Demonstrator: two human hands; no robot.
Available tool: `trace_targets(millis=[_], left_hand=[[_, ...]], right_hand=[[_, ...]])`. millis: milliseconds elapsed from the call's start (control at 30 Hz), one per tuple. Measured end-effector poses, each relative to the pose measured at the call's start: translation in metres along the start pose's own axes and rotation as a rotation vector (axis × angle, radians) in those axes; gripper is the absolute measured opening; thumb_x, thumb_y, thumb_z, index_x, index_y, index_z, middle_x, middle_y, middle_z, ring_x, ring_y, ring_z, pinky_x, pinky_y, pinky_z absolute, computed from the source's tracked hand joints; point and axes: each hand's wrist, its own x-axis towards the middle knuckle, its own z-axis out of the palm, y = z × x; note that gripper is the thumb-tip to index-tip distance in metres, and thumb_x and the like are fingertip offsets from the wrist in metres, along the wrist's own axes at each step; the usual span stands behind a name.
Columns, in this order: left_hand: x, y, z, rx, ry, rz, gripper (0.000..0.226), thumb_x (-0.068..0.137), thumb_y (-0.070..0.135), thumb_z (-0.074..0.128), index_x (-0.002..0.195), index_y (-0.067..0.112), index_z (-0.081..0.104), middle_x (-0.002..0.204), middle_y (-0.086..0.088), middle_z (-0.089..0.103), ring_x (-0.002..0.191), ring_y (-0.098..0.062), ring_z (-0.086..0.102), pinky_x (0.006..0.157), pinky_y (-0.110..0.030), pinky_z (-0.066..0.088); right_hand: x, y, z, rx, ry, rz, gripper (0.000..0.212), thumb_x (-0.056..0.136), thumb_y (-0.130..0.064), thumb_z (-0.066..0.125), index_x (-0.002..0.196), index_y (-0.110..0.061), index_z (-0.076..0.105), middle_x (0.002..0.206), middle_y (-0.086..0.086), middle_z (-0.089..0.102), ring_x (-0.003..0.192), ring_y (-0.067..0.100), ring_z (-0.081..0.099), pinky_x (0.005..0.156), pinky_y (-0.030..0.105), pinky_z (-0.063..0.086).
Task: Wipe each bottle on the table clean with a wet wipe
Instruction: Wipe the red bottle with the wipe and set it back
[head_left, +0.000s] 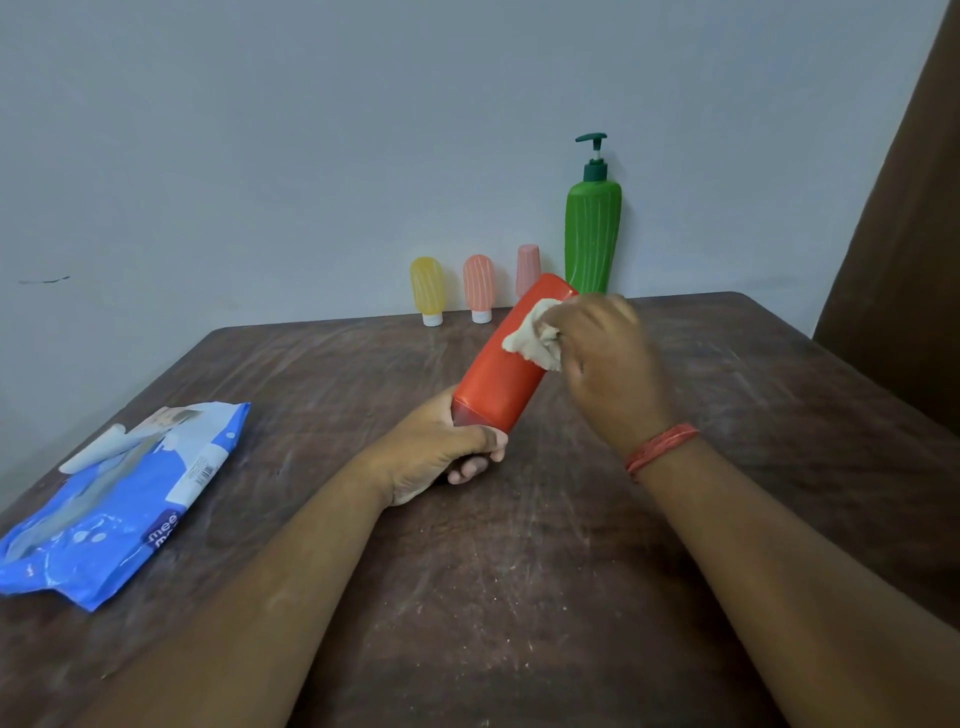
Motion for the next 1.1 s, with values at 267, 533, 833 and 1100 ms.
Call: trace_targets(millis=[267, 533, 833, 1100], left_hand=[[-0.002, 0.001, 0.001, 0.015, 0.015, 0.006, 0.046, 0.082, 0.012, 0.071, 0.121, 0.011, 0.047, 0.078, -0.010, 0.065, 0.051, -0.012, 0.048, 0.042, -0.021, 0.037], [0.001, -0.002, -0.002, -0.006, 0.052, 0.019, 0.045, 0.076, 0.018, 0.075, 0.113, 0.007, 0.051, 0.076, -0.009, 0.065, 0.051, -0.012, 0.049, 0.042, -0.021, 0.039], [-0.002, -0.001, -0.003, -0.147, 0.100, 0.121, 0.023, 0.081, 0.015, 0.073, 0.100, 0.010, 0.061, 0.077, -0.010, 0.062, 0.050, -0.013, 0.044, 0.043, -0.023, 0.035], [-0.005, -0.001, -0.006, -0.175, 0.070, 0.080, 0.047, 0.077, 0.020, 0.078, 0.117, 0.010, 0.054, 0.080, -0.008, 0.064, 0.054, -0.013, 0.049, 0.049, -0.026, 0.043]], right_hand=[[0.003, 0.002, 0.013, -0.065, -0.065, 0.038, 0.039, 0.085, 0.001, 0.055, 0.123, -0.003, 0.063, 0.122, 0.013, 0.061, 0.112, 0.031, 0.053, 0.094, 0.042, 0.050], [-0.013, -0.023, 0.014, 0.013, -0.346, -0.243, 0.044, 0.091, -0.003, 0.057, 0.135, -0.008, 0.057, 0.143, 0.009, 0.052, 0.135, 0.027, 0.047, 0.112, 0.040, 0.040], [-0.019, -0.035, 0.015, 0.140, -0.216, -0.241, 0.028, 0.079, 0.009, 0.064, 0.103, -0.003, 0.073, 0.116, 0.013, 0.068, 0.110, 0.032, 0.059, 0.095, 0.036, 0.049], [-0.018, -0.048, 0.022, 0.483, 0.050, 0.373, 0.010, 0.085, -0.005, 0.071, 0.082, -0.012, 0.064, 0.089, -0.006, 0.061, 0.082, 0.006, 0.059, 0.072, 0.018, 0.050]])
